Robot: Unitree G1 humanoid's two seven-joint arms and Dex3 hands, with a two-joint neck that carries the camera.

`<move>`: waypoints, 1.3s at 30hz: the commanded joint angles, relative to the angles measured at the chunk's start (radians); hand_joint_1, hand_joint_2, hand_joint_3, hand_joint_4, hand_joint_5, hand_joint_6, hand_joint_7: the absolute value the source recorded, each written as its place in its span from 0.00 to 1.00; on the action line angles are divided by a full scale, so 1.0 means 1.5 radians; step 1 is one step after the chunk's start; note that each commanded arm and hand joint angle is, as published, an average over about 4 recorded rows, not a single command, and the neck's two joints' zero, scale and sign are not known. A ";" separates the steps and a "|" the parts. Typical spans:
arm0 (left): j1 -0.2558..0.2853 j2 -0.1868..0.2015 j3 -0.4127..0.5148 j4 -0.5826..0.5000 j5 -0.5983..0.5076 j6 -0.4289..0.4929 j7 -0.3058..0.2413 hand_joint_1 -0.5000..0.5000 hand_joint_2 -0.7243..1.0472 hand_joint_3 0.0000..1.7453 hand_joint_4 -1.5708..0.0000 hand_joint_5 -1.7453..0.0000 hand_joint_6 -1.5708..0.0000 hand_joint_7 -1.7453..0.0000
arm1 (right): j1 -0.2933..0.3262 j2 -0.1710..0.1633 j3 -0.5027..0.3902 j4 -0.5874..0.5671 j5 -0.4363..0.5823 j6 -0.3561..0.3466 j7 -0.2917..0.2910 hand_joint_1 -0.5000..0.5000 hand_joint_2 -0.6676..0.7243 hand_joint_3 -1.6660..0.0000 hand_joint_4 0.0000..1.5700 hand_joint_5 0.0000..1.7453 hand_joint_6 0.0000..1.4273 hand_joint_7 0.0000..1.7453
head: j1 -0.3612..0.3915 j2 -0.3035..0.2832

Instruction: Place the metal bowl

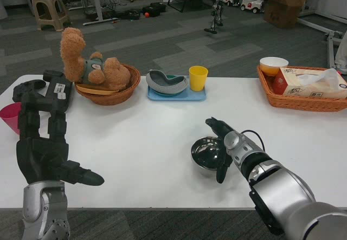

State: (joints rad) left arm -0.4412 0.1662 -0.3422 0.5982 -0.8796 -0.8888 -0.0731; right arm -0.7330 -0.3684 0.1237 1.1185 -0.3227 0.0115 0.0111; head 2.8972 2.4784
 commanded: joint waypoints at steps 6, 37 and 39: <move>0.002 0.004 0.004 0.005 -0.001 -0.005 0.000 0.00 0.00 0.00 0.99 1.00 1.00 1.00 | 0.057 -0.013 -0.091 -0.133 0.000 -0.004 0.010 0.01 1.00 1.00 0.00 0.50 0.00 0.08 | 0.002 0.000; 0.006 0.008 0.005 0.003 -0.001 -0.005 0.000 0.00 0.00 0.01 0.99 1.00 1.00 1.00 | 0.178 -0.042 -0.059 -0.319 0.493 -0.417 -0.136 0.04 1.00 1.00 0.00 0.49 0.00 0.08 | 0.106 0.229; 0.006 0.009 0.004 0.004 -0.002 -0.005 0.000 0.00 0.00 0.01 0.99 1.00 1.00 1.00 | 0.174 -0.044 -0.053 -0.318 0.493 -0.418 -0.136 0.04 1.00 1.00 0.00 0.49 0.00 0.08 | 0.106 0.222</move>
State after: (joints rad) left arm -0.4414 0.1684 -0.3363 0.5995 -0.8804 -0.8915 -0.0733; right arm -0.4644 -0.4217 0.0395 0.6490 0.4087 -0.5991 -0.1888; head 3.0562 2.8173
